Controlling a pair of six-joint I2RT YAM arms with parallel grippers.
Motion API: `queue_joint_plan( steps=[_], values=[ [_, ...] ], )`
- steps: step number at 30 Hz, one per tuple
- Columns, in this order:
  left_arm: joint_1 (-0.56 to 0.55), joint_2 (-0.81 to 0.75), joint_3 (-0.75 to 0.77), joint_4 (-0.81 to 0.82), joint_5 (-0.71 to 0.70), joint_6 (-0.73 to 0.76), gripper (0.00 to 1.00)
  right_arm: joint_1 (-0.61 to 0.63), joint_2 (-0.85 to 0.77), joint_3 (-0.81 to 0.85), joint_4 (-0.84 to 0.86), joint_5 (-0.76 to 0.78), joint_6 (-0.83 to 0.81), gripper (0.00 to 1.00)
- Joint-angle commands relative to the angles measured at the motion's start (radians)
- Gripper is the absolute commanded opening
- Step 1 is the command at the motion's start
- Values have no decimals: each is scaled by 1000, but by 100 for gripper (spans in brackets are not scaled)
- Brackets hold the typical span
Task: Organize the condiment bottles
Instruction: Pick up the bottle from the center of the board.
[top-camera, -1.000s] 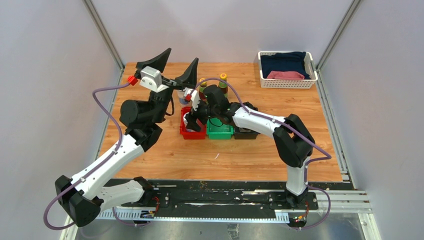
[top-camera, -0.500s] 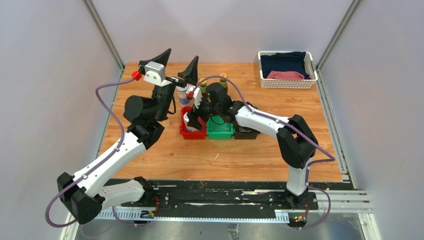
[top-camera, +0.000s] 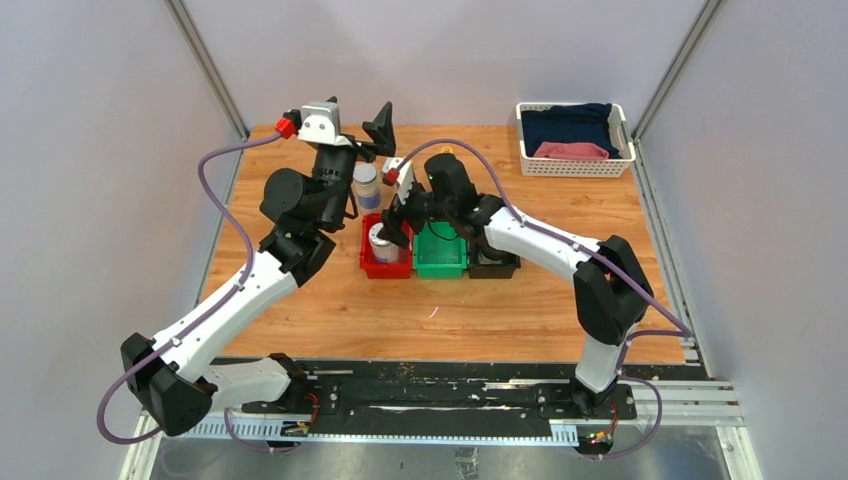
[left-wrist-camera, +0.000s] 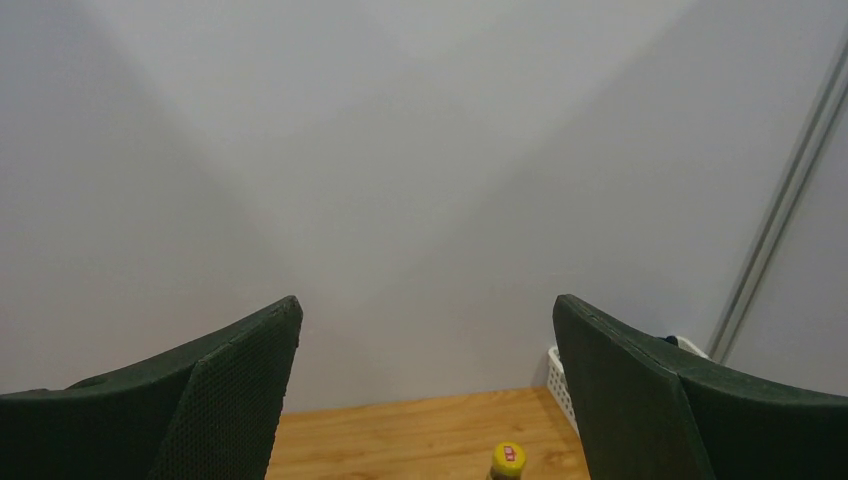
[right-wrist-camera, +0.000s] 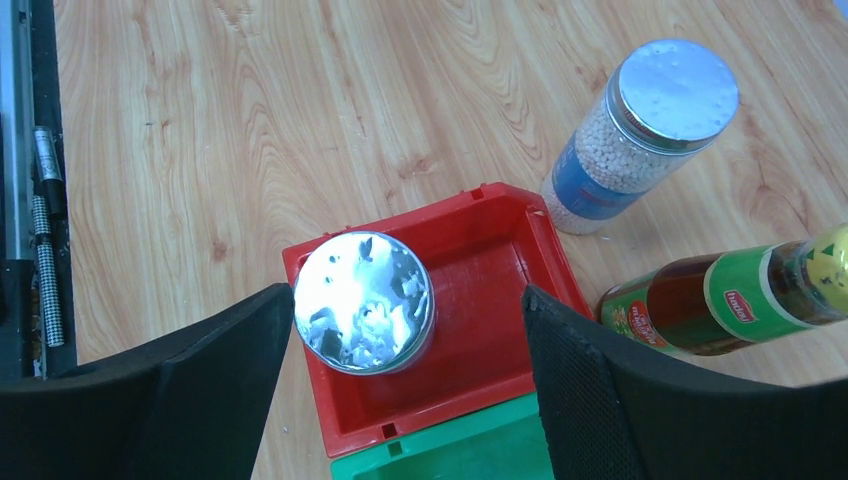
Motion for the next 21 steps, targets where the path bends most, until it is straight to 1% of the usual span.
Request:
queue_joint_plan(
  steps=[1,4,6,9,13,15,19,21],
  values=[
    [-8,4,25,-22,-45,-20,100,-10,-40,-21,11,-21,4,88],
    [-8,11,38,-38,-79,-23,100,-10,-62,-29,20,-5,3,88],
    [-8,24,53,-73,-116,-21,100,-11,-81,-28,29,35,-2,88],
    [2,60,103,-166,-199,-37,100,-24,-103,-23,41,120,4,88],
    [61,139,233,-412,-253,-152,100,-68,-130,-22,63,224,52,88],
    [101,194,330,-559,-257,-222,100,-98,-142,-21,71,276,88,88],
    [182,330,492,-826,-199,-334,100,-152,-154,-10,64,390,150,88],
    [217,401,570,-946,-148,-383,100,-177,-151,9,42,419,181,88]
  ],
)
